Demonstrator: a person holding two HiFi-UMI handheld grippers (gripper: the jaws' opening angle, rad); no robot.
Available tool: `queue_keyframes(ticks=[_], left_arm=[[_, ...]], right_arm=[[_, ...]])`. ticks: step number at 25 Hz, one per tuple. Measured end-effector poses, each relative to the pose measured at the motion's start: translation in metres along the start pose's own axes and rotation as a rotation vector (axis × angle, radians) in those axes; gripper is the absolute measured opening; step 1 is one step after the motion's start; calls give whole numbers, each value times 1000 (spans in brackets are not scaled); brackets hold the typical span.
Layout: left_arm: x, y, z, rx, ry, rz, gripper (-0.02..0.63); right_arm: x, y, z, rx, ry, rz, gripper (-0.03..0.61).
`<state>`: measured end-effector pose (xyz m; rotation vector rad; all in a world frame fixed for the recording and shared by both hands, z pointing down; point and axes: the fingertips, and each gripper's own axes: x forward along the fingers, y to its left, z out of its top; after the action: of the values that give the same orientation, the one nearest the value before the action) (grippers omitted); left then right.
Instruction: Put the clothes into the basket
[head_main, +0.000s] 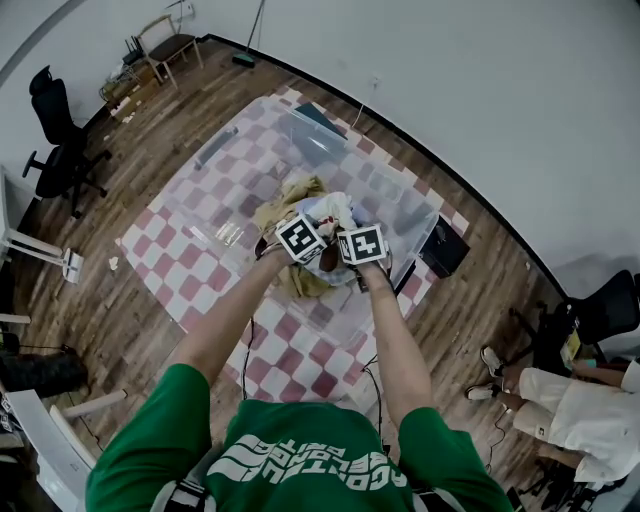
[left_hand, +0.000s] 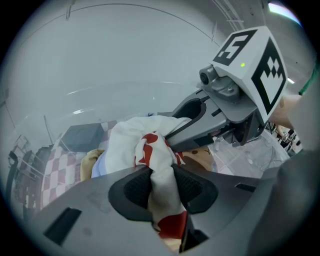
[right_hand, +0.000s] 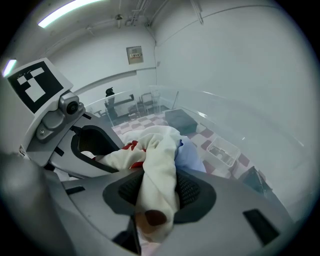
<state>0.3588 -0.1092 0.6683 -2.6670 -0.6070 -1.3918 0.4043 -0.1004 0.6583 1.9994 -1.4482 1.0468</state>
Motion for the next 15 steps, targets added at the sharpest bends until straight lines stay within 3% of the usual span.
queue_keyframes(ticks=[10,15], left_arm=[[0,7,-5,12,9,20,181],[-16,8,0,4,-22,52,212]], right_arm=[[1,-15,-4,71,8,-47,236],[-12,-12,2,80,-17,-53,249]])
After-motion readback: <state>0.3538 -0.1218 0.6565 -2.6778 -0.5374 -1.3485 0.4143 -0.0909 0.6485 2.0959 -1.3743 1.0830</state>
